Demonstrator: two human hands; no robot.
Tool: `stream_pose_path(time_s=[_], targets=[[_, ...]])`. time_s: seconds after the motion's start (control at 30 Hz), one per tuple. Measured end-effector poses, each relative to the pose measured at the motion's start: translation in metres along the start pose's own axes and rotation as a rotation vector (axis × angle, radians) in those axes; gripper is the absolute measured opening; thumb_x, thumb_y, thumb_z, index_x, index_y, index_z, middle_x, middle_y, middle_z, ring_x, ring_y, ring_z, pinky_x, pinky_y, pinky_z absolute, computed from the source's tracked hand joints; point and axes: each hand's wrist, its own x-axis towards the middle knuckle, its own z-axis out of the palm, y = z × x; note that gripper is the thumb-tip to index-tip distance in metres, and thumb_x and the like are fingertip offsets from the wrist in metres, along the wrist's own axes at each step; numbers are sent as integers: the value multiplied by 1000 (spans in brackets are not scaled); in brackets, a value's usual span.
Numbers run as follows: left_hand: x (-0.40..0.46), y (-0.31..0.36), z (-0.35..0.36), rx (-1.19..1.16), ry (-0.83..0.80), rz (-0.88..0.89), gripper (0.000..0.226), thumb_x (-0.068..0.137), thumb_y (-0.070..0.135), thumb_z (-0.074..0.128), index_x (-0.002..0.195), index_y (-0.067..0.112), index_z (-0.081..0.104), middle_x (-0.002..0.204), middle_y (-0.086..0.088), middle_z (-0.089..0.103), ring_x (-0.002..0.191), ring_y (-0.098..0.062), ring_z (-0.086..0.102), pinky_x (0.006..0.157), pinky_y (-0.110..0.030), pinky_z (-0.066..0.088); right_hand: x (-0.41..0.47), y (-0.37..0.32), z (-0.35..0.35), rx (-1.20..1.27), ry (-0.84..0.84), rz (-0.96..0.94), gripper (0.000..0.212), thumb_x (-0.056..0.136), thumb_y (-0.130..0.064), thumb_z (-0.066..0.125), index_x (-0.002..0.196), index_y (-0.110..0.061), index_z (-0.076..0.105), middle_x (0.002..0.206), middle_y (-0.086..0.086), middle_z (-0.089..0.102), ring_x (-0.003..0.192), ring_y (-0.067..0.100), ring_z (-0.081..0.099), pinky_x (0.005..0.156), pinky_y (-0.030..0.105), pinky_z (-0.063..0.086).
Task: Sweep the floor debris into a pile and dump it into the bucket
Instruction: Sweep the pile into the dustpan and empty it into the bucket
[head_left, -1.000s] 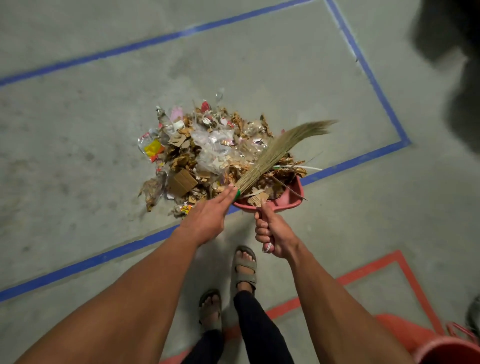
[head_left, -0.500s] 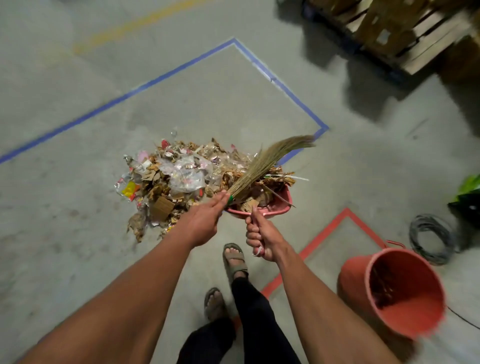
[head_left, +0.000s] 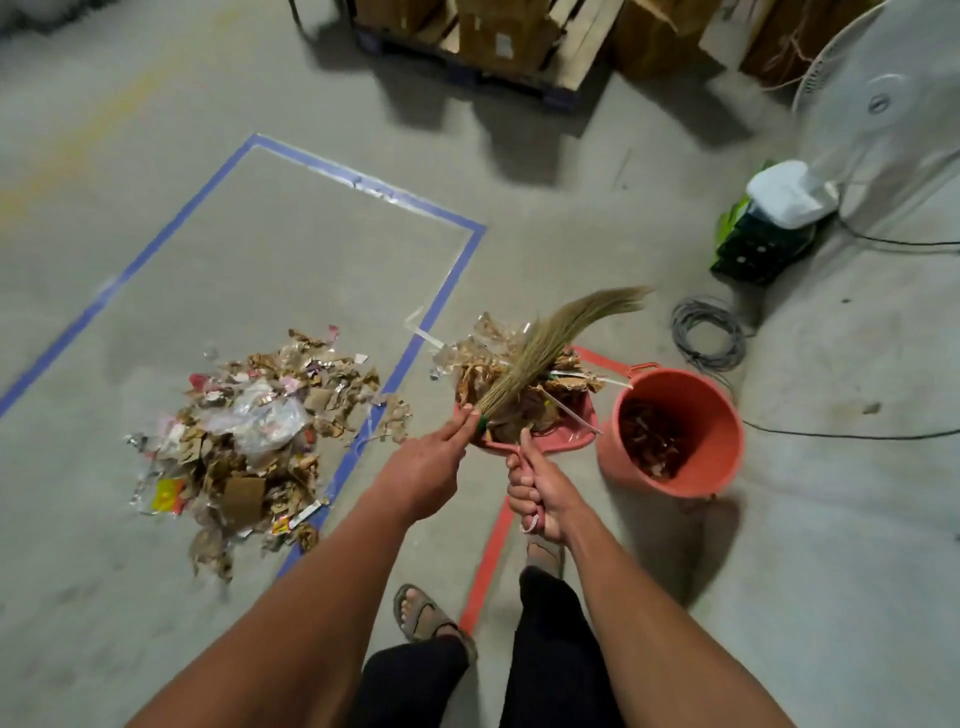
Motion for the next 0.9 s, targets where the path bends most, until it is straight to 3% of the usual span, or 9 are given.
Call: stream_pose_path(time_s=[0.47,0.53,0.63,0.8,0.9], targets=[[172,207,80,131,-203,284,70,109,20,36,164,41,0,172,14,6,110,-35,66,87,-47,57,-33,-77,-242,264,214,-63,49,93,-64,63,81,-17,56,56,-6,27,37,6,23,38,23,18],[196,227,100,141,-234,309,69,109,19,36,165,40,0,173,12,8,115,-35,64,88,-46,57,-28,-81,-273,305,247,-50,49,93,-64,64,79,-17,57,57,-6,28,38,6,24,35,22,21],[231,249,136,136,-292,342,68,110,20,36,165,38,1,173,12,8,127,-34,60,96,-45,56,-11,-78,-320,344,291,-25,49,92,-64,65,83,-17,58,58,-6,31,38,6,27,35,21,27],[283,261,199,167,-364,385,68,110,19,34,165,38,0,173,12,6,109,-32,67,88,-42,59,30,-68,-378,400,319,22,49,94,-66,60,84,-18,55,57,-8,31,40,5,24,37,20,20],[311,260,233,156,-396,380,66,110,21,33,165,39,0,173,14,6,110,-33,66,88,-43,59,58,-65,-406,404,335,51,49,94,-67,59,84,-19,55,56,-9,31,40,5,23,35,20,21]])
